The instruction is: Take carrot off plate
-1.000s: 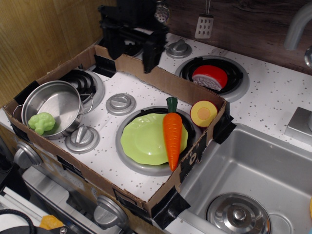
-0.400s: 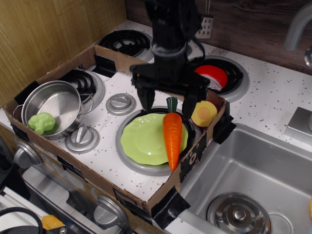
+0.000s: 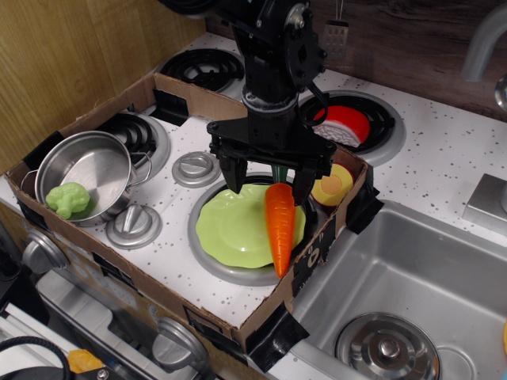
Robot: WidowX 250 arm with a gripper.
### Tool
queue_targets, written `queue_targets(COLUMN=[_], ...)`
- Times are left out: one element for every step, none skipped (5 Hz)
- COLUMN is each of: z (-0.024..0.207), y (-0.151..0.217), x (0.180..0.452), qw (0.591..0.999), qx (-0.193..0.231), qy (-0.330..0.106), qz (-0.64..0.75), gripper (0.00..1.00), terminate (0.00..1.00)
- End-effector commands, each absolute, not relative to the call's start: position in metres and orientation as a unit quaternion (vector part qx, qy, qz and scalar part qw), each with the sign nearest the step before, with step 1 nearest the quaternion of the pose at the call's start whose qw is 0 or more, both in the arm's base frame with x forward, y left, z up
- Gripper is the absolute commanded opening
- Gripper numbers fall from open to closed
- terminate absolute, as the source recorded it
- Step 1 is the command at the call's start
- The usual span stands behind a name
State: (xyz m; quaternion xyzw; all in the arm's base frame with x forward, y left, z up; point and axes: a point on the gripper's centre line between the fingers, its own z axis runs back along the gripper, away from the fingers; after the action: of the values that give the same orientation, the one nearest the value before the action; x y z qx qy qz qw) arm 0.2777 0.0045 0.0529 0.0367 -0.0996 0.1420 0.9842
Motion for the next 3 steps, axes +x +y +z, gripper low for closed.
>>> queue_targets(z=[0.0442, 0.0391, 0.0393], y=[0.0102, 0.0108, 0.0105], x=[0.2954, 0.2951, 0.2920], qw=[0.978, 0.978, 0.977], qx=[0.031, 0.017, 0.024], qy=[-0.135, -0.126, -0.127], qz=[0.155, 0.164, 0.169], gripper=[1.00, 1.00, 0.00], terminate=[0.00, 0.00, 0.00])
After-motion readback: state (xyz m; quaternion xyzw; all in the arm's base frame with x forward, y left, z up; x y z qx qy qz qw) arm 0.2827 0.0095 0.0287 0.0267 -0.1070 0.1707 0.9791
